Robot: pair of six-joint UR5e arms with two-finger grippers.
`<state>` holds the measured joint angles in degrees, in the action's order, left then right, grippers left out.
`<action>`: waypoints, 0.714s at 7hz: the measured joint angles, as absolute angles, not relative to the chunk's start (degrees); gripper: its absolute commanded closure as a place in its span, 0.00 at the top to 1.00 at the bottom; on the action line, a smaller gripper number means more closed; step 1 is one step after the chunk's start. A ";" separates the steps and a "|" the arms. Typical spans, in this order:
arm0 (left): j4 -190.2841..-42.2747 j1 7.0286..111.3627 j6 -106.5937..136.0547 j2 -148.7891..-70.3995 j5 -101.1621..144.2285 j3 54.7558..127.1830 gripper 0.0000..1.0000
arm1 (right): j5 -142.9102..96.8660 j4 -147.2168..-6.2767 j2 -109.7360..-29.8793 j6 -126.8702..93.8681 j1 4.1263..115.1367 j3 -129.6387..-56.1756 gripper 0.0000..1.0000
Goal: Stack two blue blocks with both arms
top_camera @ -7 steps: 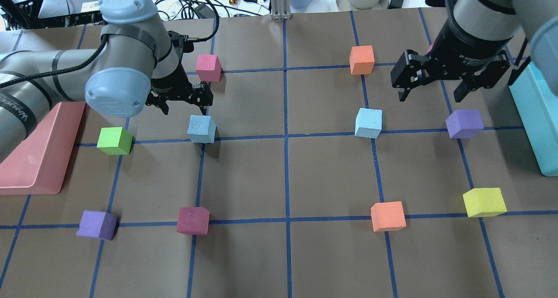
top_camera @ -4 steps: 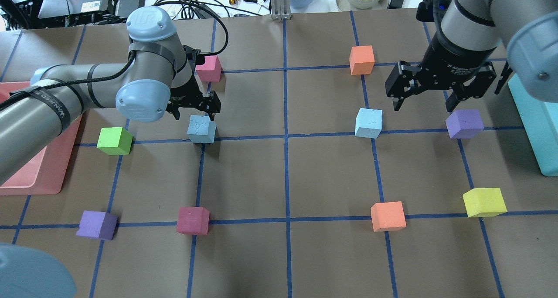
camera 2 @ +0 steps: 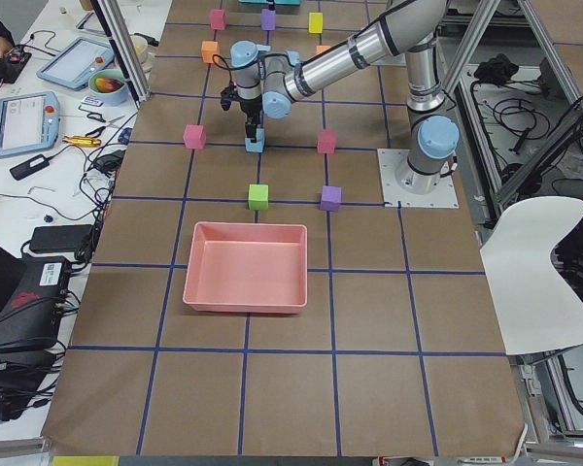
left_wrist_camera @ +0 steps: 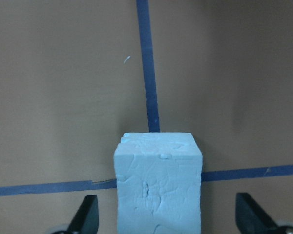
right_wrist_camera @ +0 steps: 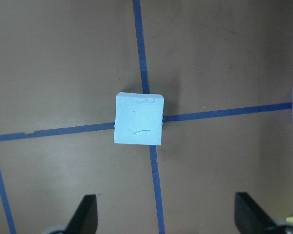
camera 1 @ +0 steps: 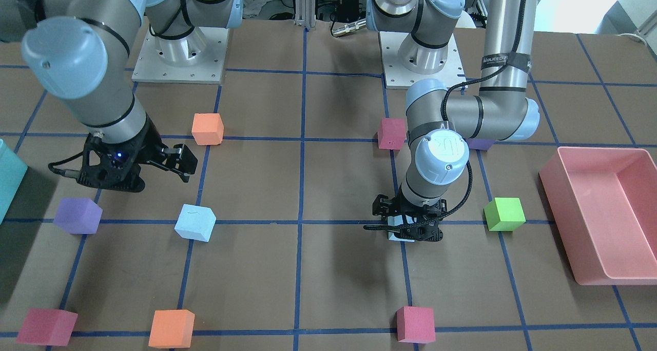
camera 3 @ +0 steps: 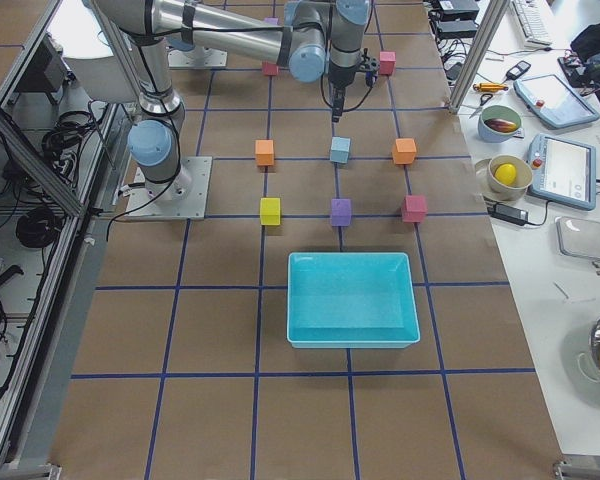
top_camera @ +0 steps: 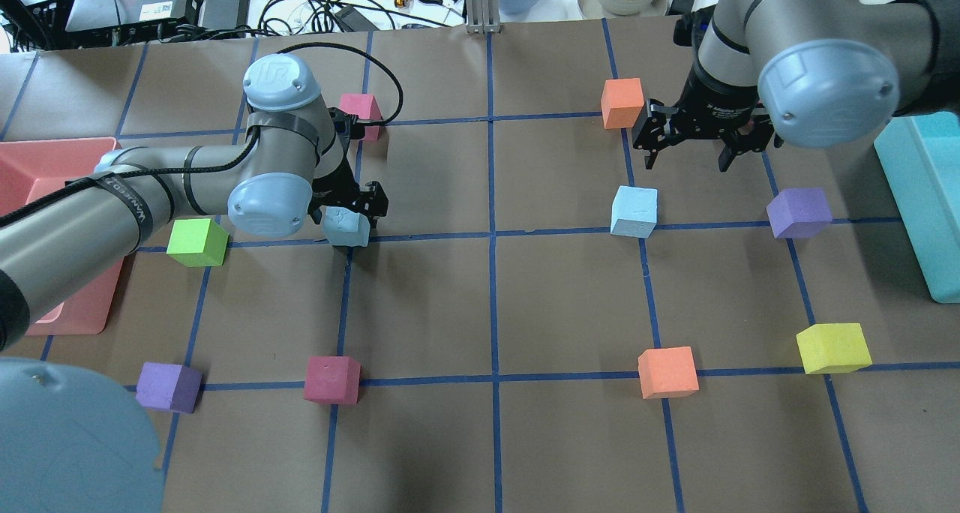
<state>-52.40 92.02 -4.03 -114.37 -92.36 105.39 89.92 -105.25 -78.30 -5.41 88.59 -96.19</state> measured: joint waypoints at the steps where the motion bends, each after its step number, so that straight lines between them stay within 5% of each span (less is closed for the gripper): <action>1: -51.20 92.02 -4.22 -115.10 -92.37 105.93 1.00 | 89.63 -107.62 -74.42 -7.68 88.59 -96.22 1.00; 5: -50.30 92.02 -4.42 -116.33 -92.45 106.07 1.00 | 88.22 -115.09 -65.28 -12.14 88.75 -96.28 1.00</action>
<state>-50.30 92.02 -4.42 -116.33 -92.45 106.07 88.22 -115.09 -65.28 -12.14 88.75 -96.28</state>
